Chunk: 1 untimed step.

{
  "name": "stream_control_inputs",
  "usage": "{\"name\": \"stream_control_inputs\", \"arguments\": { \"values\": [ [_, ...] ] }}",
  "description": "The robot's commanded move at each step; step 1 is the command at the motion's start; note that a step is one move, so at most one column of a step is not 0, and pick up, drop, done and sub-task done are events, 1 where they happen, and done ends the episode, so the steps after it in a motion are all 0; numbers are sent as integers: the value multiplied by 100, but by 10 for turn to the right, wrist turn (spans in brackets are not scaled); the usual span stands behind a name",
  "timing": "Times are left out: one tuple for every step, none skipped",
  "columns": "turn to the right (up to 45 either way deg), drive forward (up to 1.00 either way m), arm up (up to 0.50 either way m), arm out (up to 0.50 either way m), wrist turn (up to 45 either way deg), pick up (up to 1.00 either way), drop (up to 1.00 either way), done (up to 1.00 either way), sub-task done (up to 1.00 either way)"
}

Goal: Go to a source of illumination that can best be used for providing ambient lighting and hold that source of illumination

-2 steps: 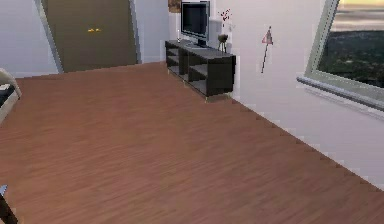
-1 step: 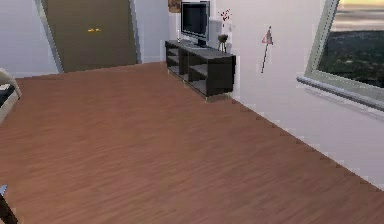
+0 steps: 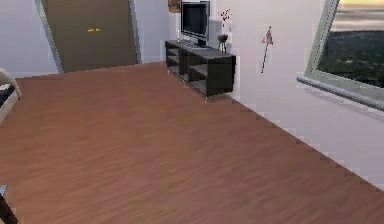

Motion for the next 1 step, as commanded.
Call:
{"name": "stream_control_inputs", "arguments": {
  "values": [
    [0, 0, 0, 0, 0, 0, 0, 100, 0]
  ]
}}
